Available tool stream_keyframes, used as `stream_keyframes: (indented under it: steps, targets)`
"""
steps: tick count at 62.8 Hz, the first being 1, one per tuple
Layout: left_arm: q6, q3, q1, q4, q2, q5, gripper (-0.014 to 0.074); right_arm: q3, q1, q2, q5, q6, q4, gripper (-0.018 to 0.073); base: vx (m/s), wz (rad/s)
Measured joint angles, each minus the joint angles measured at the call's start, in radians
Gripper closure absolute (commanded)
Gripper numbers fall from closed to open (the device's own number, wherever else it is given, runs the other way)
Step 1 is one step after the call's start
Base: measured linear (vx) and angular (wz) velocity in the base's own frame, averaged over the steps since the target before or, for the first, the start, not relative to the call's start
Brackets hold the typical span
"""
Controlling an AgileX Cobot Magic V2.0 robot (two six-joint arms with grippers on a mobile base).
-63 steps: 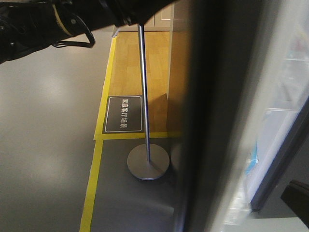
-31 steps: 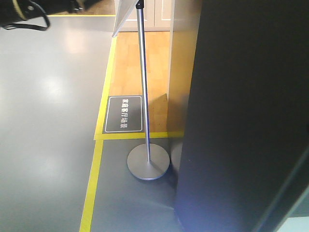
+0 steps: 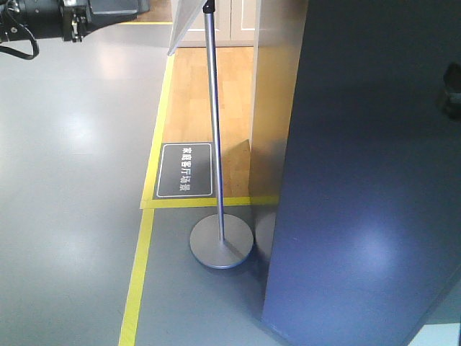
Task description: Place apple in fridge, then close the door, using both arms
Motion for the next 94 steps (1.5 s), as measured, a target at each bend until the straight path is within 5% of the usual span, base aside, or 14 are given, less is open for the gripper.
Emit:
stream_keyframes:
  steps: [31, 94]
  targets:
    - [0.000, 0.000, 0.000, 0.047, 0.000, 0.011, 0.0168, -0.261, 0.000, 0.337, -0.139, -0.001, 0.034, 0.0012, 0.00, 0.00]
    - [0.000, 0.000, 0.000, 0.073, 0.000, 0.102, 0.0168, -0.632, -0.024, 0.672, -0.053, -0.057, 0.053, 0.0012, 0.00, -0.01]
